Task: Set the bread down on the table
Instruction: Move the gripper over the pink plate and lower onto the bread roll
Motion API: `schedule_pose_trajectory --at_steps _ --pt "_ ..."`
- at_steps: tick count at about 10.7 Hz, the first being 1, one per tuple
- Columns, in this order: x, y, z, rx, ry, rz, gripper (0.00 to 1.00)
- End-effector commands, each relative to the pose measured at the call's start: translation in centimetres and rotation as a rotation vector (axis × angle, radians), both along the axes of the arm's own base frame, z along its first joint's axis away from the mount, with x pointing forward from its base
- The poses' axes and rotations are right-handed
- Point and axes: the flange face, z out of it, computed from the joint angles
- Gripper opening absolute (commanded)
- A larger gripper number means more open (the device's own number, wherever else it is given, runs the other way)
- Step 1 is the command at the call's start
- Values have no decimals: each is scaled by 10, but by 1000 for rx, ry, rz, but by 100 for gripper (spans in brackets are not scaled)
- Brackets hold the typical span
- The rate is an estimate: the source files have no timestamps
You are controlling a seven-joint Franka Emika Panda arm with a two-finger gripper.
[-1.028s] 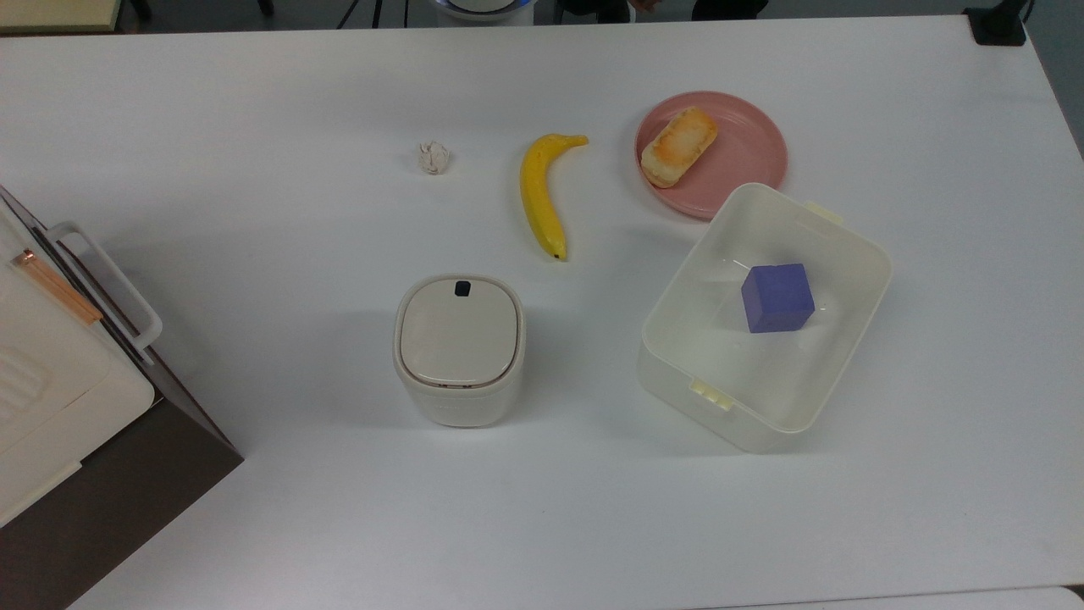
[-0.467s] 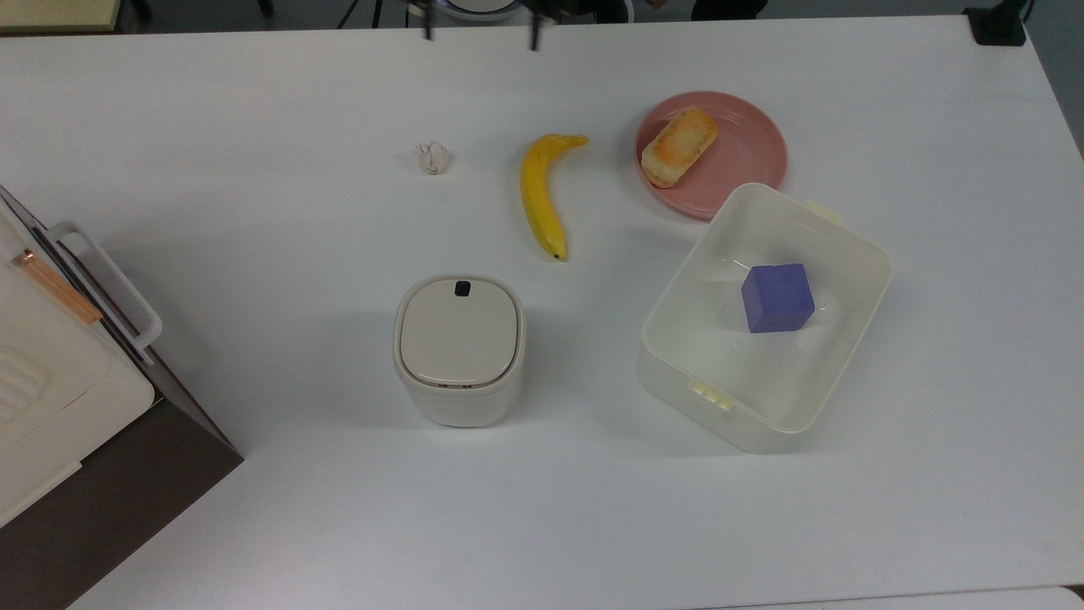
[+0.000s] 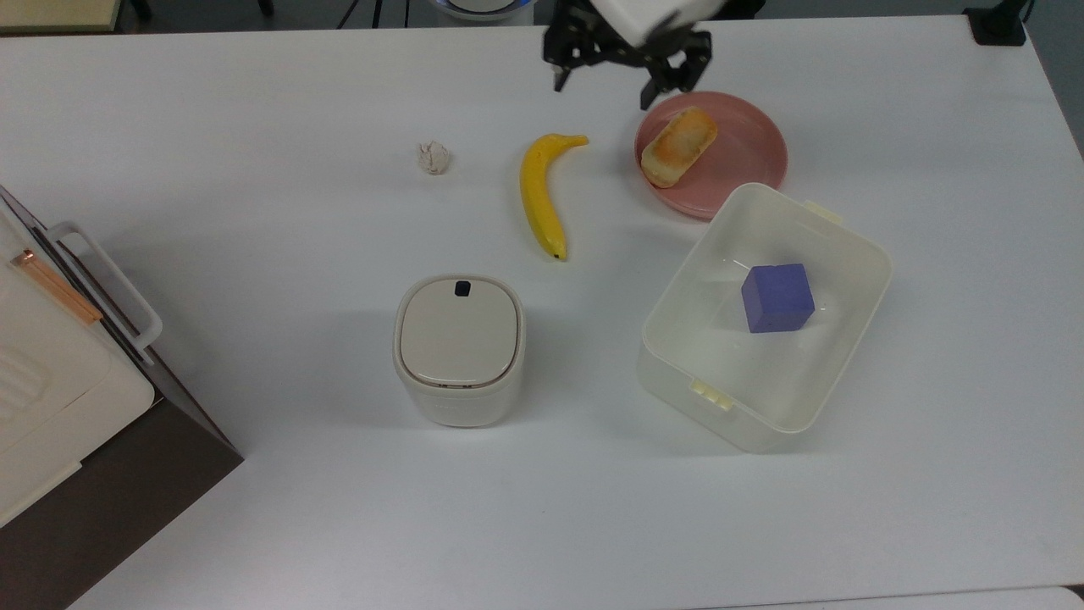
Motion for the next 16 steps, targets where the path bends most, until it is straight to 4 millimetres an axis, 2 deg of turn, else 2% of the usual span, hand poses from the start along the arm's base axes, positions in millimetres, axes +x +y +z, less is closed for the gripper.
schedule_pose_trajectory --at_steps 1,4,7,8,9,10,12,14,15,16 --pt "-36 60 -68 -157 44 -10 100" --pt "-73 93 -120 -226 96 30 100" --pt "-75 94 -161 -258 161 37 100" --pt "-72 92 -181 -275 186 42 100" --pt "-69 95 -190 -262 176 46 100" --pt "-67 101 -186 -244 151 43 100" --pt "-65 117 -159 -205 120 48 100" --pt "-67 121 -152 -204 114 42 100" --pt "-68 119 -140 -206 108 37 100" --pt "-68 121 -137 -201 101 35 100"
